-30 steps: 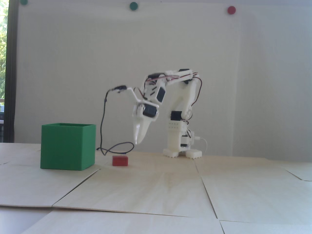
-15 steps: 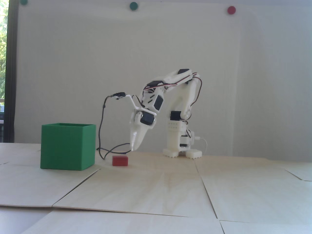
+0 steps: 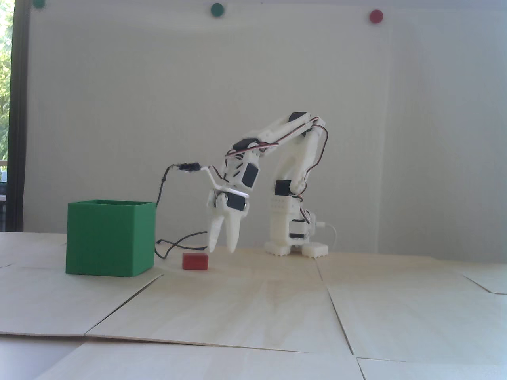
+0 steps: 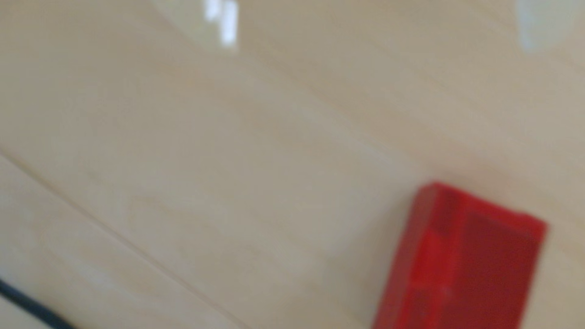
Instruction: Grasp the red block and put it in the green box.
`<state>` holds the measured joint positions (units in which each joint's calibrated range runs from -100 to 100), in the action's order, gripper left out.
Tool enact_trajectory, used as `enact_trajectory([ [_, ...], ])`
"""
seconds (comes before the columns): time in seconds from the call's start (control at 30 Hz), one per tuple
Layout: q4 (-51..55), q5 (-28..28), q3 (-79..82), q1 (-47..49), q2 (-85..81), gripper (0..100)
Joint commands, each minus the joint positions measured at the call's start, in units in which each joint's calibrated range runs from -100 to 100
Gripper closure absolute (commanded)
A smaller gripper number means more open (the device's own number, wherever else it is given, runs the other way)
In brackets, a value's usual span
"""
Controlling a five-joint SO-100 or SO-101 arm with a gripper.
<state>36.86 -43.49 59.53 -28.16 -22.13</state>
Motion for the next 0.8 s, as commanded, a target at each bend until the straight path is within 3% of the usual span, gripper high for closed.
enact_trajectory([
  [0.0,-1.5,-0.6,-0.4,-0.2,-0.7,68],
  [0.37,-21.0,-0.1,-1.1,3.3,11.1,68],
  [0.57,-17.3,3.5,-14.3,5.2,20.2,68],
  [0.77,-7.3,3.4,-26.2,4.2,27.1,68],
])
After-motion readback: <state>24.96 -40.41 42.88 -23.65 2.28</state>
